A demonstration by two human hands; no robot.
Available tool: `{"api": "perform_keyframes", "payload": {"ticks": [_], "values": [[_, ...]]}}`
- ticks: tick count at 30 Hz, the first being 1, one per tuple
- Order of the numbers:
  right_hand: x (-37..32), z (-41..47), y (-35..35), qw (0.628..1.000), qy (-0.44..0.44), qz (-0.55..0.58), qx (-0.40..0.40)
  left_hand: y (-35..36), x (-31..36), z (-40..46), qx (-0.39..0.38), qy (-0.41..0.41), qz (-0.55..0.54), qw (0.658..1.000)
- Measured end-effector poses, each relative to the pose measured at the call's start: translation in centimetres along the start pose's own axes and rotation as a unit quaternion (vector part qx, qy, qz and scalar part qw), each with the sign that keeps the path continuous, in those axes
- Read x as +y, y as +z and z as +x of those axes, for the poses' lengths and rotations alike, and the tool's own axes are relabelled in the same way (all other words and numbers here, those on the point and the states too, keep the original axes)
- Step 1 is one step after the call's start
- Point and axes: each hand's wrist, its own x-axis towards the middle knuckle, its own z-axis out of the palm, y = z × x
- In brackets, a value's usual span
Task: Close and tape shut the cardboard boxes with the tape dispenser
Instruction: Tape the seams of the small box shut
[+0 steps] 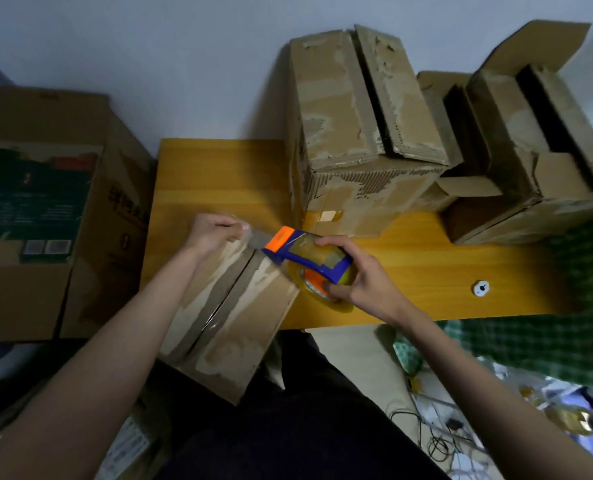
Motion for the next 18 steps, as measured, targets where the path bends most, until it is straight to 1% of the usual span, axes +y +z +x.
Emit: {"api": "perform_keyframes", "payload": {"ticks": [5, 9, 13, 18], "values": [[-0.8, 0.0, 0.3, 0.998, -0.023, -0.038, -0.037, -1.3, 0.2, 0.1, 0.011, -0.011, 0.002, 1.0], [-1.5, 0.5, 0.5, 0.99, -0.059, -0.122, -0.047, -2.6, 0.0, 1.7, 0.034, -0.025, -0.009, 0.999], [-1.4, 1.1, -1.1, 0.986, -0.058, -0.149, -0.05, -4.2, -0.1, 4.0, 0.088, -0.038, 0.027, 0.995], [-0.8, 4.0, -0.3, 0.974, -0.065, -0.207, -0.059, -4.6, -0.2, 6.4, 0.1, -0.012, 0.07, 0.992]]}}
